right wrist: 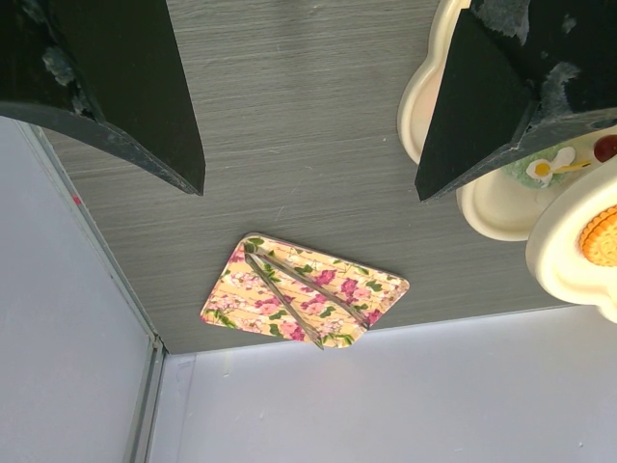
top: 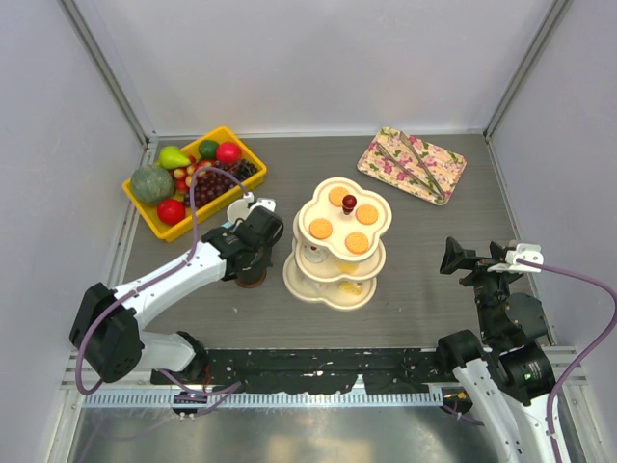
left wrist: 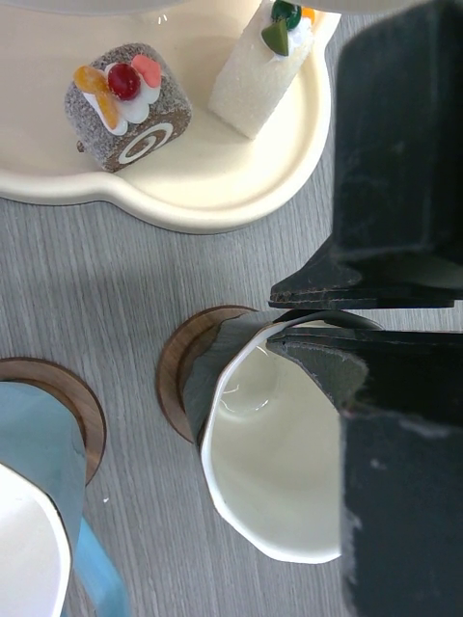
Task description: Serve the afternoon tea
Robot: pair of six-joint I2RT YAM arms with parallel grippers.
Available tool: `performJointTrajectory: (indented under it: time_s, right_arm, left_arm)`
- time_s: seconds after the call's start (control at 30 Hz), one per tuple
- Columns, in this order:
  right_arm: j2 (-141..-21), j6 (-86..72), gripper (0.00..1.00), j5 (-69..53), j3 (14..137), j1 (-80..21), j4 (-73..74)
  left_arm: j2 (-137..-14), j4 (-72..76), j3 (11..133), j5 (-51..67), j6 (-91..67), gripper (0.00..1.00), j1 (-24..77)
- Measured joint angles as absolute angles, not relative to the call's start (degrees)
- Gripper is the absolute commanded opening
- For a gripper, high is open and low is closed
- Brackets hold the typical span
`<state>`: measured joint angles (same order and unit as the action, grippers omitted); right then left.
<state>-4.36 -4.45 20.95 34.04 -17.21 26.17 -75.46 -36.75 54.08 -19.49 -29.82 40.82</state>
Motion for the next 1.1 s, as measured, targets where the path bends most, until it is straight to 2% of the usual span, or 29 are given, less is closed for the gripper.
performJointTrajectory:
  time_s: [0.13,0.3,0.57,0.73,0.87,1.1]
  right_arm:
    - [-4.3,-4.4,0.98,20.9,34.0,-17.2,26.2]
    - [-4.1,-4.4,0.98,21.0,34.0,-17.2,26.2]
    - [-4.0,-4.4,0.98,20.9,34.0,-17.2,26.1]
    - [-4.0,-4.4,0.98,21.0,34.0,-17.2,26.1]
    - [-3.8,-4.4,0.98,21.3,33.9,-17.2,26.2]
    - [-2.3,-4.4,0.99,23.5,33.9,-17.2,26.2]
  left_arm:
    - [-75.5,-36.8,54.1,-19.6,-30.2,0.21,40.8]
    - [-75.5,-36.6,54.1,-19.8,-31.0,0.38,40.8]
    - [-74.2,-36.5,54.1,-20.6,-31.7,0.57,40.8]
    - [-70.2,-36.6,54.1,-20.9,-32.2,0.77,40.8]
    - [-65.2,-37.1,54.1,-21.3,-32.2,0.99,40.8]
    - [-51.9,-38.2,54.2,-26.9,-30.6,0.99,39.2]
